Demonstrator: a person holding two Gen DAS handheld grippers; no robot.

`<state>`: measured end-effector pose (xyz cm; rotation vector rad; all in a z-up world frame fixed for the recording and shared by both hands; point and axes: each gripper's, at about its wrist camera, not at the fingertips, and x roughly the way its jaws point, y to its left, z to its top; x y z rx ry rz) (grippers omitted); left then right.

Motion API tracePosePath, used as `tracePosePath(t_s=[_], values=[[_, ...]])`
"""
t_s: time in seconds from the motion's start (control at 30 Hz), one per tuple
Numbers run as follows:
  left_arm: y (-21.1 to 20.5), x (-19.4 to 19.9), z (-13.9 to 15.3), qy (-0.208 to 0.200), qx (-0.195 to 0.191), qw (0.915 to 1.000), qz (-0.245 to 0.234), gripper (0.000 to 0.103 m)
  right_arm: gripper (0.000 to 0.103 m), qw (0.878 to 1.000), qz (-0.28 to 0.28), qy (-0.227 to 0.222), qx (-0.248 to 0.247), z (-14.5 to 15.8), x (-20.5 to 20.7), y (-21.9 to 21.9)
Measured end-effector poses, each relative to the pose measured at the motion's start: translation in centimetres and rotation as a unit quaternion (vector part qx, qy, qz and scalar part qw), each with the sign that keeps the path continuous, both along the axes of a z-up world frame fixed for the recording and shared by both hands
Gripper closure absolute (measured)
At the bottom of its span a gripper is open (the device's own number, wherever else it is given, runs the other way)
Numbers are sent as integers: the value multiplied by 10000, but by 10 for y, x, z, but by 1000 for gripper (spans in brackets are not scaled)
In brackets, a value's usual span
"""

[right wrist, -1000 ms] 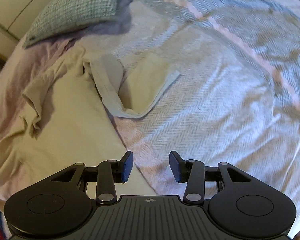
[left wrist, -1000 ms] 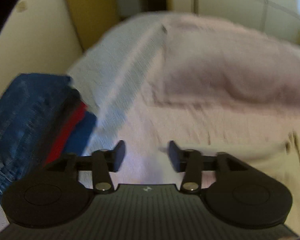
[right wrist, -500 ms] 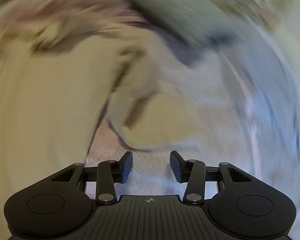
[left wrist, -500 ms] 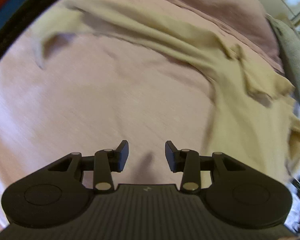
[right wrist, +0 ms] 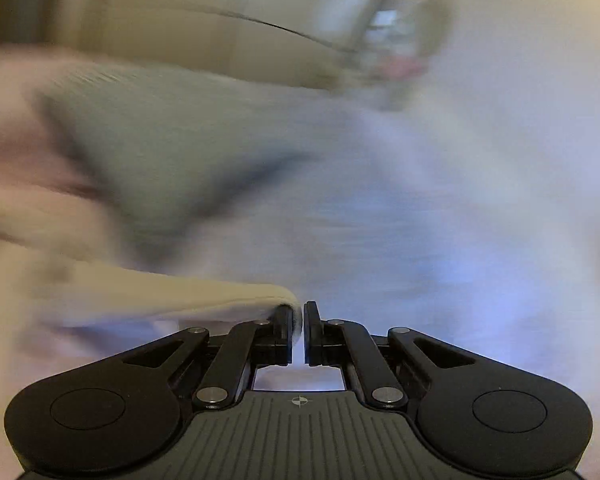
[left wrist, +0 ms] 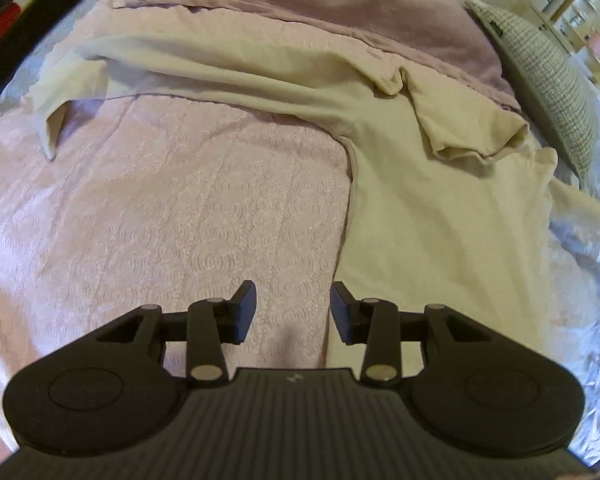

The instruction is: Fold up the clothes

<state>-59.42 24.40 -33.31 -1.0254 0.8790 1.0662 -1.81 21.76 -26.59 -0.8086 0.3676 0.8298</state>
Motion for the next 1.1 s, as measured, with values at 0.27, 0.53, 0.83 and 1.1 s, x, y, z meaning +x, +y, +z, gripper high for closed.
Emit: tracePosePath(t_s=[0.27,0.53,0.83,1.1], values=[[-41,-11,-3,-127,-203,9996,124,62,44,9462,172,3224,-198,-52,-18,-91],[-85,-39,-31,-721,-546,9940,610,54,44,7868,-368,6161,93,-134,-85,-200],[-80,-34,-66,-1448,-543,9864,553,80,45,7478,-608,6602,348,-157,-87,-186],[-92,-55,-5,-1869,-90,9823,-21,100,100,7526,-323,6561,470,-106,-102,-205]])
